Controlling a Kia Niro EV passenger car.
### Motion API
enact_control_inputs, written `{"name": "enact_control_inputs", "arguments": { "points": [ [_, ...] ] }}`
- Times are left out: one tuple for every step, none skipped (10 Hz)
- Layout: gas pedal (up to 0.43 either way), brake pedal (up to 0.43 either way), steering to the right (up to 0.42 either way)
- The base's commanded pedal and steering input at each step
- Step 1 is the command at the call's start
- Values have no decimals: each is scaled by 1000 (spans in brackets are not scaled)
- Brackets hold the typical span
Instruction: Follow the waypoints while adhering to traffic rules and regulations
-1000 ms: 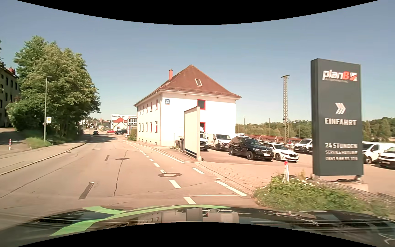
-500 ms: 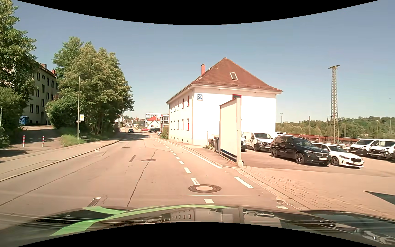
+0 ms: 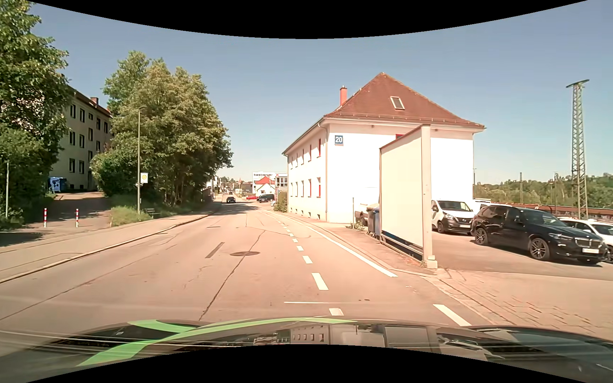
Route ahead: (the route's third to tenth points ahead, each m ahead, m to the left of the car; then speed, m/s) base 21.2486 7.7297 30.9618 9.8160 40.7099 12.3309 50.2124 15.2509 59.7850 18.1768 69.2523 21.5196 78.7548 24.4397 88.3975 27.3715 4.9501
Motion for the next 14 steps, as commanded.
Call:
{"name": "enact_control_inputs", "arguments": {
  "points": [
    [130, 0, -144],
    [130, 0, -131],
    [130, 0, -99],
    [130, 0, -77],
    [130, 0, -68],
    [157, 0, -69],
    [169, 0, -69],
    [169, 0, -70],
    [189, 0, -70],
    [197, 0, -70],
    [248, 0, -70],
    [268, 0, -69],
    [268, 0, -66],
    [260, 0, -63]
  ]
}}
